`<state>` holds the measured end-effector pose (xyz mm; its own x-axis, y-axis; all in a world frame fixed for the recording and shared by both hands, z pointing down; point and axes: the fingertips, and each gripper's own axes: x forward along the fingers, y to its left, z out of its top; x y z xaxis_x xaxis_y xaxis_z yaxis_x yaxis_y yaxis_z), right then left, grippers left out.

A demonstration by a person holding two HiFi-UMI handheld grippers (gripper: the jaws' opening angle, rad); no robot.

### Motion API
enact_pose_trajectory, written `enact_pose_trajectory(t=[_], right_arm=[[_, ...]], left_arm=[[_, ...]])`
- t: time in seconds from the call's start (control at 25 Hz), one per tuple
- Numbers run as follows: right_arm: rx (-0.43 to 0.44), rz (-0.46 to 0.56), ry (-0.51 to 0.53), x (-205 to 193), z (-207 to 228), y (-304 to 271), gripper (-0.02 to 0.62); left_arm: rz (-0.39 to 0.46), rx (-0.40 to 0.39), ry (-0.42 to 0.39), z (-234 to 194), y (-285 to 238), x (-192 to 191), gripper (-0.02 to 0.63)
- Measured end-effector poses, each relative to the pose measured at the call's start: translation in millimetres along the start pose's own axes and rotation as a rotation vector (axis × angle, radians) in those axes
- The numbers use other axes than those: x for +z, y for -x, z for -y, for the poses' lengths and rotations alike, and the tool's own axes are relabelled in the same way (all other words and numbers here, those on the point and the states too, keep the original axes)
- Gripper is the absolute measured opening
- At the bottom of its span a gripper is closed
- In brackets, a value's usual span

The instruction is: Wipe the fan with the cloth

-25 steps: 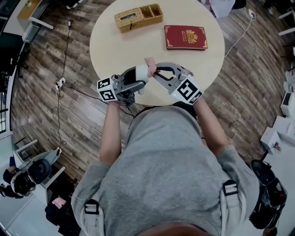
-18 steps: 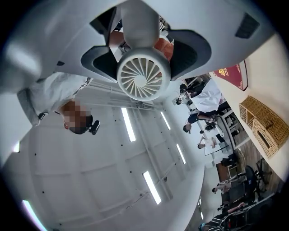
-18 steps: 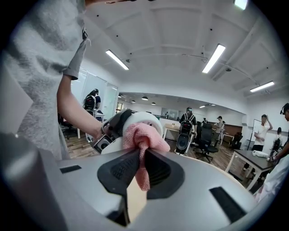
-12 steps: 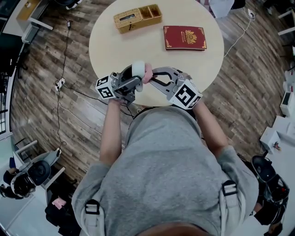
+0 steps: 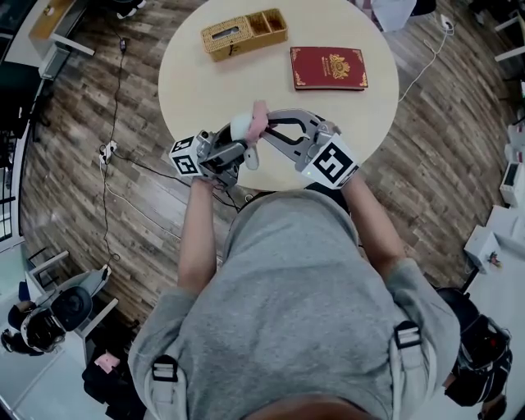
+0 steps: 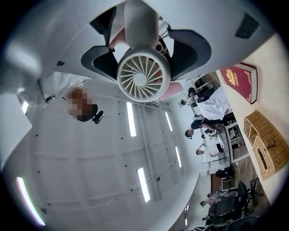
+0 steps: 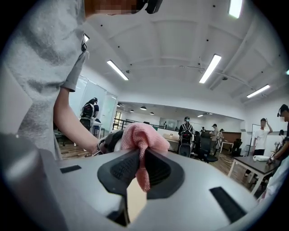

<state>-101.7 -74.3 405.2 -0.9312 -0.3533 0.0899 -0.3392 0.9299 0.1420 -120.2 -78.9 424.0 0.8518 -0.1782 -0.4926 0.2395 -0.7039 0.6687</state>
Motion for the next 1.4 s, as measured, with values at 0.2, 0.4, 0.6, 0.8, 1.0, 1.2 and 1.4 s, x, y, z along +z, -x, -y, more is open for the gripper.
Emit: enact_pose_trajectory(t=[0.2, 0.4, 0.6, 0.8, 1.0, 1.2, 1.4], right_arm=[[0.004, -0.063, 0.021, -12.6, 6.5, -0.7, 0.044], [0.023, -0.107, 0.013, -31.3, -5.3, -1.6, 0.044], [0.036, -0.113, -0.003, -37.8, -16.2, -3.5, 0.044], [0.035, -0.107, -0.035, -39.7, -19.1, -2.9, 0.044], [0.074, -0.127, -0.022, -46.8, -34.6, -5.7, 0.043], [0.125, -0.157, 0.010, -54.4, -52.3, -6.4, 0.044], [0.153, -0.151, 0.013, -51.1, -62.1, -5.2, 0.044]], left_arm=[[-0.003, -0.020, 0.010, 3.3, -0.7, -0.5, 0.370], [0.073, -0.004, -0.010, -1.8, -0.4, 9.9, 0.370], [0.130, -0.014, -0.006, -5.1, 0.3, 15.8, 0.370], [0.171, 0.007, -0.022, -10.3, -1.5, 23.7, 0.368], [0.215, 0.010, -0.033, -12.0, -4.9, 32.8, 0.370], [0.249, 0.022, -0.055, -13.4, -3.3, 45.5, 0.368], [0.277, 0.085, -0.077, -19.7, -4.7, 51.5, 0.370]])
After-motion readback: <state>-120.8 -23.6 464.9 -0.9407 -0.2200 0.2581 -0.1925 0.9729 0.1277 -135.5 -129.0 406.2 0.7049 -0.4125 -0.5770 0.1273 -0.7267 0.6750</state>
